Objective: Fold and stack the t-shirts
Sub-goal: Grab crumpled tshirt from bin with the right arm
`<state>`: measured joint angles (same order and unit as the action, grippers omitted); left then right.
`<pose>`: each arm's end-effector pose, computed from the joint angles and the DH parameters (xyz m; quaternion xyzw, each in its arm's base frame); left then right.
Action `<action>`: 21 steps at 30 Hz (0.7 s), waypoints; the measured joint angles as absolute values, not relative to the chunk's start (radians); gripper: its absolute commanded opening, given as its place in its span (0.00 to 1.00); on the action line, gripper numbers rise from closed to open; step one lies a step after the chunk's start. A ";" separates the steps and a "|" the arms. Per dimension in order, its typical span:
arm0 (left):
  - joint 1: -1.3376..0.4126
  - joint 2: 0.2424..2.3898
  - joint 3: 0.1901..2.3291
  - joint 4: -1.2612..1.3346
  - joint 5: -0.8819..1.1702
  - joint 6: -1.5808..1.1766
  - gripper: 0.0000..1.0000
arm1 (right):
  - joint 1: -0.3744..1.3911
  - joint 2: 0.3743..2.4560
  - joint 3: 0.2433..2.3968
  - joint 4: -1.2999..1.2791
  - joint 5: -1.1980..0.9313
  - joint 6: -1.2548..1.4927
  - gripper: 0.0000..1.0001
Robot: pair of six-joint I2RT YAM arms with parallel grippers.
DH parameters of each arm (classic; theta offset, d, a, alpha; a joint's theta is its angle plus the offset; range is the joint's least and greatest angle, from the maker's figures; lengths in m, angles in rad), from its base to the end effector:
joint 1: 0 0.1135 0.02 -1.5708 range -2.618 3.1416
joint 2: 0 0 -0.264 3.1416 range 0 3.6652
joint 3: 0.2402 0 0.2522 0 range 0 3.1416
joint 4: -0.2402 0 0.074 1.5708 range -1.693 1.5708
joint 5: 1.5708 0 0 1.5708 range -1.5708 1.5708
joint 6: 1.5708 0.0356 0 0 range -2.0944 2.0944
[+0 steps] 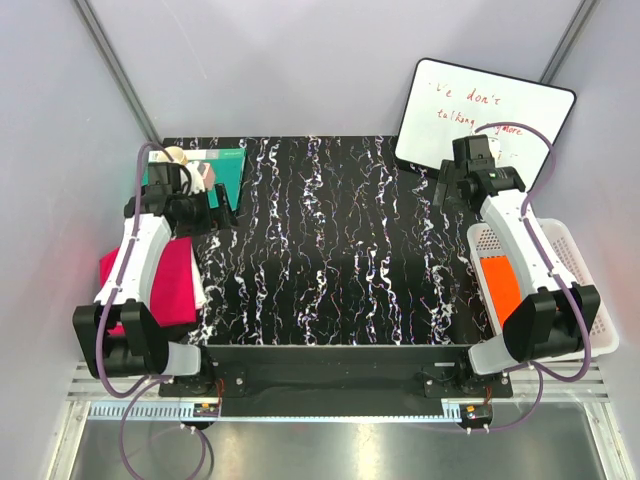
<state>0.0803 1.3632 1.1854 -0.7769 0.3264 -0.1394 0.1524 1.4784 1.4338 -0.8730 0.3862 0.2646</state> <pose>0.2796 0.0110 0.2996 -0.0541 0.9400 -0.1636 0.2945 0.3065 0.0335 0.3404 0.1136 0.9246 -0.1127 0.3457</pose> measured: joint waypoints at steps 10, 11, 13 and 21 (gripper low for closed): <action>-0.202 1.477 1.198 -0.775 0.295 -0.159 0.99 | -0.031 1.475 1.479 -0.970 0.345 0.288 0.94; -0.220 1.499 1.199 -0.775 0.295 -0.161 0.99 | -0.080 1.474 1.479 -0.983 0.337 0.291 0.86; -0.238 1.536 1.199 -0.776 0.294 -0.165 0.99 | -0.195 1.474 1.476 -1.022 0.321 0.296 0.83; -0.253 1.642 1.224 -0.777 0.292 -0.157 0.99 | -0.269 1.460 1.293 -1.127 0.246 0.358 0.86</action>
